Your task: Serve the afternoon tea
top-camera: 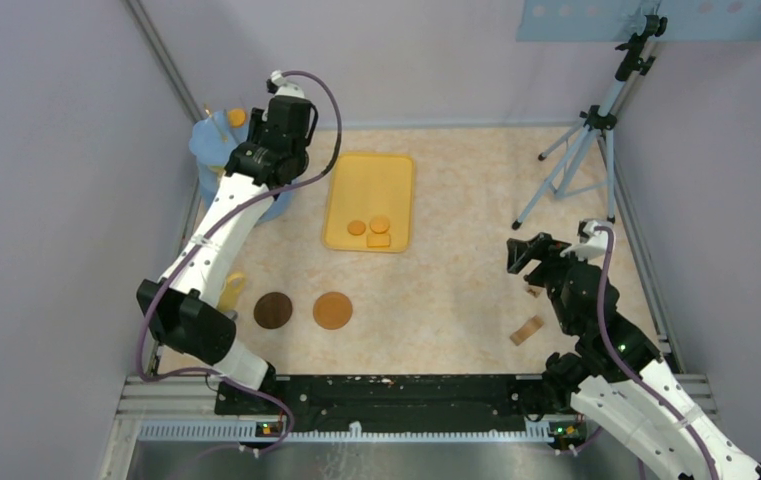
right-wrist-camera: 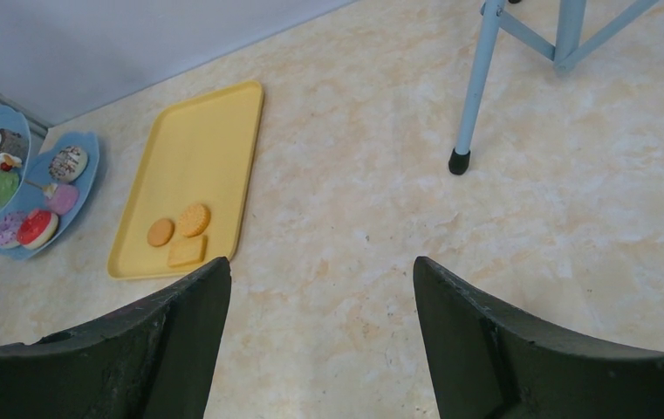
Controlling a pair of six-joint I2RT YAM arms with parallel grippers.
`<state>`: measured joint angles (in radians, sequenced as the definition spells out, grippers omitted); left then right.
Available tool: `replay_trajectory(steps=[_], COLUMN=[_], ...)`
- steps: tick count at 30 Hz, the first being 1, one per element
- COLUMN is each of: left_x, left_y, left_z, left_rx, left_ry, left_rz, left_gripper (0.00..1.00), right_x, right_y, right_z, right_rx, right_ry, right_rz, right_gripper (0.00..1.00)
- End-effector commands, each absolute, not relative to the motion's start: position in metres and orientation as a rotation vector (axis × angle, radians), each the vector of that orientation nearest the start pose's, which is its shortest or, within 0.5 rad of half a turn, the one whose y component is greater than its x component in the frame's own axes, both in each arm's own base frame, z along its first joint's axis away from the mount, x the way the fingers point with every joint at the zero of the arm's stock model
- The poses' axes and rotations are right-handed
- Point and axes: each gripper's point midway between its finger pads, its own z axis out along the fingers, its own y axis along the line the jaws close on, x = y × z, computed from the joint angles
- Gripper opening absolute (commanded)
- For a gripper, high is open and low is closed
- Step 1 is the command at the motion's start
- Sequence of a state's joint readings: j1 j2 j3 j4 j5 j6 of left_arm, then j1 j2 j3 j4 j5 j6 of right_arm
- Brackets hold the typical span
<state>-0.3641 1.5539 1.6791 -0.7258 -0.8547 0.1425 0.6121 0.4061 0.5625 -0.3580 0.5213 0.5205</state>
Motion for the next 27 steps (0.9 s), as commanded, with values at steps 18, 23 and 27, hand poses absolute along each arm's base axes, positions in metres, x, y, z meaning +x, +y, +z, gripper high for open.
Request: replay_trajectory(steps=[18,23,27], left_x=[0.396,0.383,0.369], left_y=[-0.035,-0.052,-0.076], left_z=[0.364,0.378,0.384], left_rx=[0.002,0.032,0.114], left_ry=[1.971,1.953,1.951], left_rz=[0.544,0.433,0.321], left_gripper=[0.37,0.37,0.36], right_x=[0.238,0.240,0.241], right_y=[0.081,0.085,0.088], right_z=[0.242,0.238,0.235], right_rx=[0.299,0.295,0.294], right_ry=[1.696,1.709,1.716], right_rz=[0.386,0.397,0.406], right_gripper=[0.75,0.75,0.75])
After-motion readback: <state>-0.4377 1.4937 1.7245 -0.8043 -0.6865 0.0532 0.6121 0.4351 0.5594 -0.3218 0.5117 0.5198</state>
